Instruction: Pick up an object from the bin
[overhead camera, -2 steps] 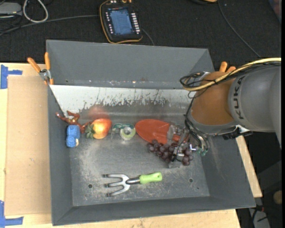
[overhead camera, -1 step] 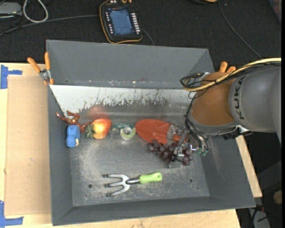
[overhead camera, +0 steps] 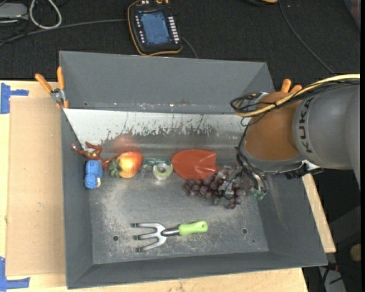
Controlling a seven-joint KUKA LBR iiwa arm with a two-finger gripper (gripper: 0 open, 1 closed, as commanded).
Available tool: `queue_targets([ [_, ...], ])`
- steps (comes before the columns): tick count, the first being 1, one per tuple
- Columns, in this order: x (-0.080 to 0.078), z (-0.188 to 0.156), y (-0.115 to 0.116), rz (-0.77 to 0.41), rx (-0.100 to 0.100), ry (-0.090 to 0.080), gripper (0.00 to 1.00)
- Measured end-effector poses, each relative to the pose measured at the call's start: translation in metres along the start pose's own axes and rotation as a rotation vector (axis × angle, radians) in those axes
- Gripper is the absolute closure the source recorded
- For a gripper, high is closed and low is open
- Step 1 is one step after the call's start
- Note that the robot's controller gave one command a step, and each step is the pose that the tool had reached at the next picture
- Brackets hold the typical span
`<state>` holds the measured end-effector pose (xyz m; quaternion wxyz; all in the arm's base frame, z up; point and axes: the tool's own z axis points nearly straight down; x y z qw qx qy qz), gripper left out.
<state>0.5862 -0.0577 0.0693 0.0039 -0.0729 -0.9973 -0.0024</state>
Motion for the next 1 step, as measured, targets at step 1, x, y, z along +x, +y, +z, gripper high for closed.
queue_targets([
  [1,0.0000,0.0000,0.0000,0.000,0.000,0.000,1.00],
])
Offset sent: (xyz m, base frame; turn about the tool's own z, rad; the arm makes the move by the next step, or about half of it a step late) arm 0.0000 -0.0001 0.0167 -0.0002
